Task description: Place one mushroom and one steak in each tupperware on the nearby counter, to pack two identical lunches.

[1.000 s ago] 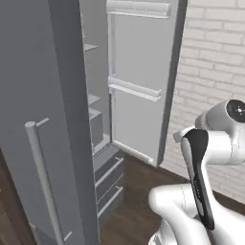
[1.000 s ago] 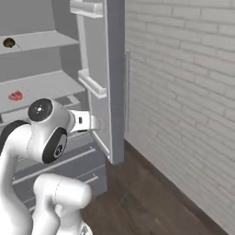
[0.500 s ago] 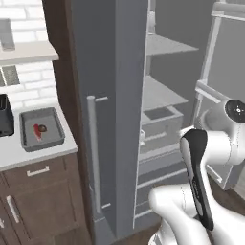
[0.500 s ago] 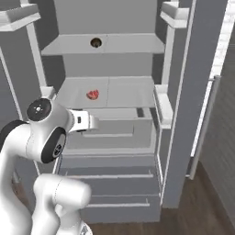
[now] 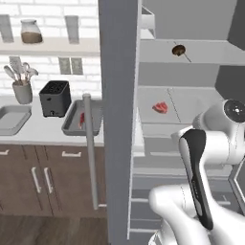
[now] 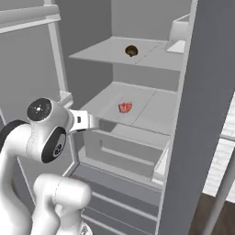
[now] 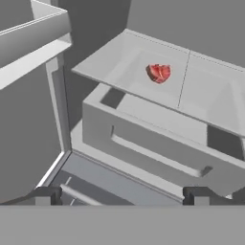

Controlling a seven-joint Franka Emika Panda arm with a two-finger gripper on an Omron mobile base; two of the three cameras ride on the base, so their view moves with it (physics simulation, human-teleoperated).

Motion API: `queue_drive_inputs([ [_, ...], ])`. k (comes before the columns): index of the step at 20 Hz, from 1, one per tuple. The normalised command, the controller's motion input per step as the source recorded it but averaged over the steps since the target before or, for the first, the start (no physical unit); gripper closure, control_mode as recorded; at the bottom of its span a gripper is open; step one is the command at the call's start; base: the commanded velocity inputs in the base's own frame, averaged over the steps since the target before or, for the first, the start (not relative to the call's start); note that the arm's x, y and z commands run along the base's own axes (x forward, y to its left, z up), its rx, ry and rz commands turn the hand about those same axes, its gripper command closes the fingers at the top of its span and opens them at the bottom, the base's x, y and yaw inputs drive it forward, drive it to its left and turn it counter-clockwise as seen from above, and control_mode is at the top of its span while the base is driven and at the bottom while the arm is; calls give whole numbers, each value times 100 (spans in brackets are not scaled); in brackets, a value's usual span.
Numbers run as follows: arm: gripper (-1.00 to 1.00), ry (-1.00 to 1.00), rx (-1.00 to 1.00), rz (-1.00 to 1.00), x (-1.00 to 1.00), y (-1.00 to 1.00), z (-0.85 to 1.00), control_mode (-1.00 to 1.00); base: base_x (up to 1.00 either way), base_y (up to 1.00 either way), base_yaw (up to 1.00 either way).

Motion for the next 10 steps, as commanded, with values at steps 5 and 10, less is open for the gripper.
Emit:
queue_drive_inputs([
  [5, -100, 0, 0, 0, 0, 0, 0, 100, 49, -33, 45],
  [10, -100, 0, 0, 0, 0, 0, 0, 100, 61, -33, 11],
])
